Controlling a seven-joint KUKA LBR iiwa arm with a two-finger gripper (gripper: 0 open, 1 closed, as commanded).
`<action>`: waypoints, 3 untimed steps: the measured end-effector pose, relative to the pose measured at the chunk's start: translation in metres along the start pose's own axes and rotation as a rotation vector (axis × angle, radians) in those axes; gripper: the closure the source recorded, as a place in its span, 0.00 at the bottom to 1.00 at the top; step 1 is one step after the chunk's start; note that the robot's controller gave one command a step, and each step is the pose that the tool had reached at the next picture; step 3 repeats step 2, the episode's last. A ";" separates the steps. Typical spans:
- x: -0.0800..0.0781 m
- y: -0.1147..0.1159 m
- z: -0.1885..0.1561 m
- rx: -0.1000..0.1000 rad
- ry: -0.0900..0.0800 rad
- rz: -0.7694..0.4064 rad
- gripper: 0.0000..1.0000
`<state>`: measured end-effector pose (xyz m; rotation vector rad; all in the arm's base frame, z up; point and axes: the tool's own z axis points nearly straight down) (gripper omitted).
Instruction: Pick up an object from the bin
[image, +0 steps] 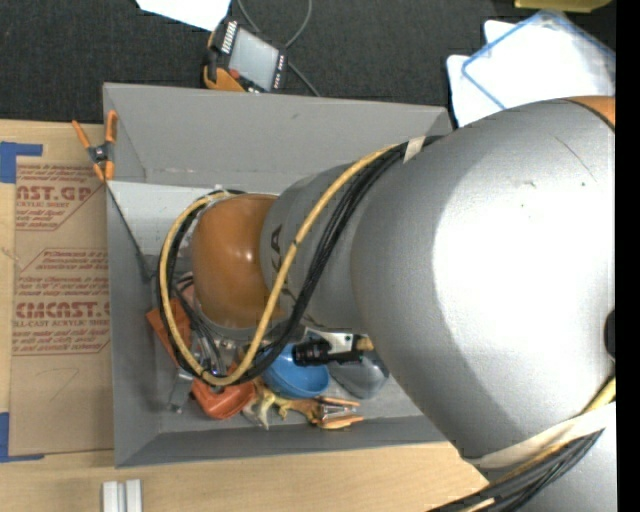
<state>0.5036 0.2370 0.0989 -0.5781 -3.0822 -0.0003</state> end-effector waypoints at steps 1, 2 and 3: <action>-0.015 0.003 0.029 -0.011 -0.013 0.023 0.00; -0.018 0.013 0.027 -0.013 -0.009 0.212 1.00; -0.018 0.013 0.027 -0.013 -0.009 0.212 1.00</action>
Offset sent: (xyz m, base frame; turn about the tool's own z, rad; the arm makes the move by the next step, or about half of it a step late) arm 0.0203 0.0037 -0.0289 0.2135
